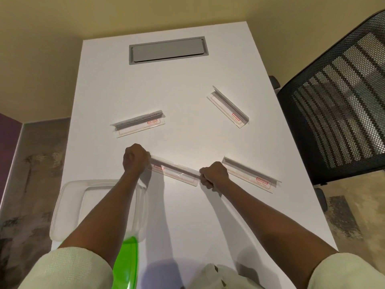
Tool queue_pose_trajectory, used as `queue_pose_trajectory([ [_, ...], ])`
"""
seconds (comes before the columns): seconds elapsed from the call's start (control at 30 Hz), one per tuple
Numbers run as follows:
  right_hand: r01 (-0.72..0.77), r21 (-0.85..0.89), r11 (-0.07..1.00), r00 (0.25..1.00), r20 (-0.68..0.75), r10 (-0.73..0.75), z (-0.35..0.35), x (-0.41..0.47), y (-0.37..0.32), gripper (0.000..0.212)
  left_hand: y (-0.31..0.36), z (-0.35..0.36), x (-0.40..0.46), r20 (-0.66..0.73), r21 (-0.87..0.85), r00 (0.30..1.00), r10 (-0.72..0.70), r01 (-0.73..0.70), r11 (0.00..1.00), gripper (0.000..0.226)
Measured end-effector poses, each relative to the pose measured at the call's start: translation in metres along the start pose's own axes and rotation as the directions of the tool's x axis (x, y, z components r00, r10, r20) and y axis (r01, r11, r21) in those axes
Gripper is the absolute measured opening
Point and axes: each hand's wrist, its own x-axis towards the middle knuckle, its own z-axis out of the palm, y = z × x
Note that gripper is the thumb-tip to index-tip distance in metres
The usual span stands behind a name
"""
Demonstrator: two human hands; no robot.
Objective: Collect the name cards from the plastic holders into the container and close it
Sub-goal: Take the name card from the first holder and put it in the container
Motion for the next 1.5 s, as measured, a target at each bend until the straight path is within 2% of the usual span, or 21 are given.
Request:
queue_pose_trajectory([
  [0.17,-0.01,-0.022,1.0,1.0,0.014,0.011,0.004,0.0,-0.007,0.018,0.001,-0.003,0.001,0.022,0.002,1.0,-0.007,0.007,1.0,0.036],
  [0.27,-0.018,-0.031,0.999,0.999,0.026,0.018,0.007,0.002,-0.008,0.02,0.003,-0.005,-0.002,0.063,0.001,0.998,-0.016,0.016,1.0,0.023],
  [0.4,-0.036,-0.03,0.999,0.999,0.031,0.036,0.009,0.002,-0.007,0.021,0.003,-0.008,-0.001,0.067,-0.019,0.998,-0.023,0.024,1.0,0.016],
  [0.53,-0.04,0.009,0.999,0.999,0.03,0.04,0.006,0.003,-0.009,0.026,0.006,-0.012,-0.001,0.028,-0.042,0.999,-0.03,0.031,0.999,0.02],
  [0.73,0.051,0.036,0.998,0.998,-0.038,-0.049,-0.007,0.007,-0.021,0.022,0.012,-0.022,-0.005,-0.052,-0.136,0.998,-0.037,0.03,0.99,0.029],
  [0.83,0.103,0.005,0.995,0.992,-0.081,-0.102,-0.02,0.007,-0.03,0.003,0.013,-0.022,-0.014,-0.129,-0.143,0.991,0.027,-0.045,0.989,0.032],
  [0.87,0.126,-0.015,0.992,0.987,-0.099,-0.127,-0.024,0.009,-0.032,0.009,0.013,-0.021,-0.016,-0.156,-0.166,0.987,0.041,-0.068,0.984,0.032],
  [0.97,0.212,0.062,0.975,0.967,-0.162,-0.199,-0.032,0.01,-0.033,0.019,0.013,-0.016,-0.023,-0.196,-0.298,0.981,-0.001,-0.058,0.953,0.027],
  [1.07,0.306,0.085,0.948,0.927,-0.255,-0.276,-0.038,0.011,-0.035,0.007,0.015,-0.01,-0.031,-0.19,-0.431,0.979,-0.069,-0.02,0.902,0.018],
  [1.17,0.358,0.117,0.926,0.903,-0.295,-0.312,-0.039,0.014,-0.036,0.007,0.016,-0.002,-0.034,-0.158,-0.511,0.981,-0.114,0.017,0.859,0.019],
  [1.27,0.38,0.121,0.917,0.889,-0.323,-0.326,-0.037,0.02,-0.036,0.011,0.015,0.007,-0.033,-0.125,-0.535,0.978,-0.167,0.075,0.841,0.024],
  [1.5,0.405,0.032,0.914,0.861,-0.348,-0.37,-0.024,0.033,-0.037,0.014,0.007,0.025,-0.03,-0.162,-0.472,0.958,-0.235,0.134,0.871,0.015],
])
